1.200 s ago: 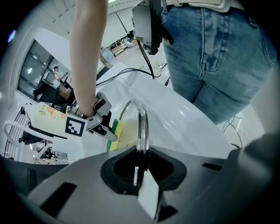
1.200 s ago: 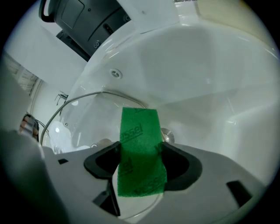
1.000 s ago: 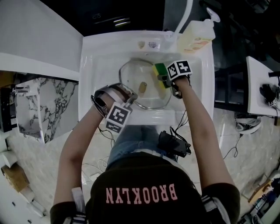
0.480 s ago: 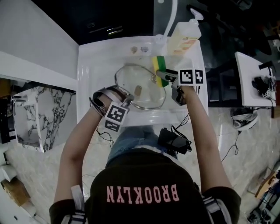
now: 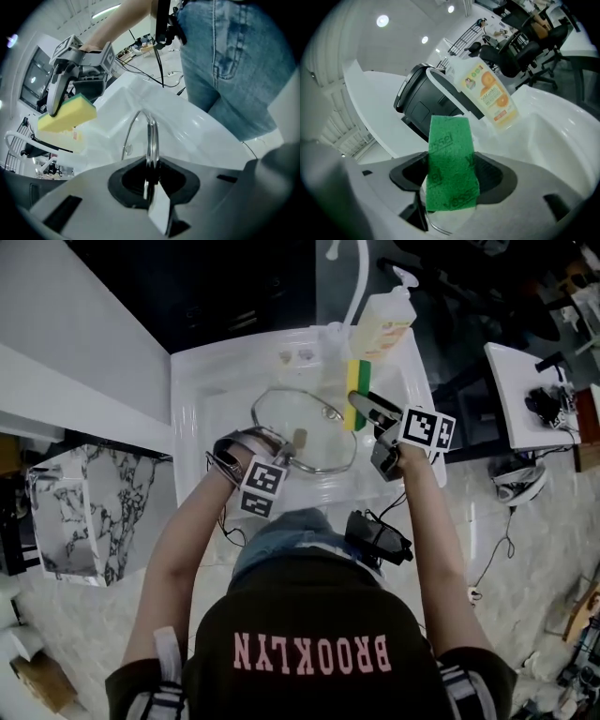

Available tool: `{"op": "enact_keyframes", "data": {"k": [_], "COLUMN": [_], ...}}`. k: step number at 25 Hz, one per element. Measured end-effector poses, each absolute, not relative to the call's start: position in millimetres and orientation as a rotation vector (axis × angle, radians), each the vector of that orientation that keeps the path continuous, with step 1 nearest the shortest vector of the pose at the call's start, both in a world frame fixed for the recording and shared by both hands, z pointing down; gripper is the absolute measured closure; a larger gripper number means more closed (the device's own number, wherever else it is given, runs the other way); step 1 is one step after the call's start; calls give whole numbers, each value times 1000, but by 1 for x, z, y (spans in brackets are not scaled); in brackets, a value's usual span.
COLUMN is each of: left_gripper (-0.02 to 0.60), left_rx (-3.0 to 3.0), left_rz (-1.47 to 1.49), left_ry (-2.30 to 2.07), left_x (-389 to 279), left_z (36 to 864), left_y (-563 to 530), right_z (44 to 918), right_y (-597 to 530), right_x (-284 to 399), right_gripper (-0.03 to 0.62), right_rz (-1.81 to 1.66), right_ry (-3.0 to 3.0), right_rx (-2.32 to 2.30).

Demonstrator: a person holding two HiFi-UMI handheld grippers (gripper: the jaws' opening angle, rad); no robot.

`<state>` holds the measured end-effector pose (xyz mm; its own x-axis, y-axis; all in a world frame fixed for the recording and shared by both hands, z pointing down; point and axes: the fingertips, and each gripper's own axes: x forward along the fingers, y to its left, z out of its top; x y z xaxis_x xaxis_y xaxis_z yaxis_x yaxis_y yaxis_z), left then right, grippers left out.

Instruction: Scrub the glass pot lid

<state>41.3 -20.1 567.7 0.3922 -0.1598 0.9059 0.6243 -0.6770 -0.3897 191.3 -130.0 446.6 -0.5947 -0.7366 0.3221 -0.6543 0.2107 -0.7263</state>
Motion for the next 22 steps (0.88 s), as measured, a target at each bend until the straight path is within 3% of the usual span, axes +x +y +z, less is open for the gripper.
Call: {"op": "enact_keyframes", "data": {"k": [15,22], "left_gripper": [541,540], "left_rx": [-1956,-1964], "left_rz": [-1346,-1352], "left_ry": [-381,-375], "left_x": [43,43], "left_z": [565,566], "left_y": [-18,-19], "right_z": [401,405], "right_y": [-87,-84], "right_x": [193,192], "right_gripper": [304,304], "right_rz": [-808,-729], "right_ry": [2631,2660], "right_rx": [-1859,-1915]}}
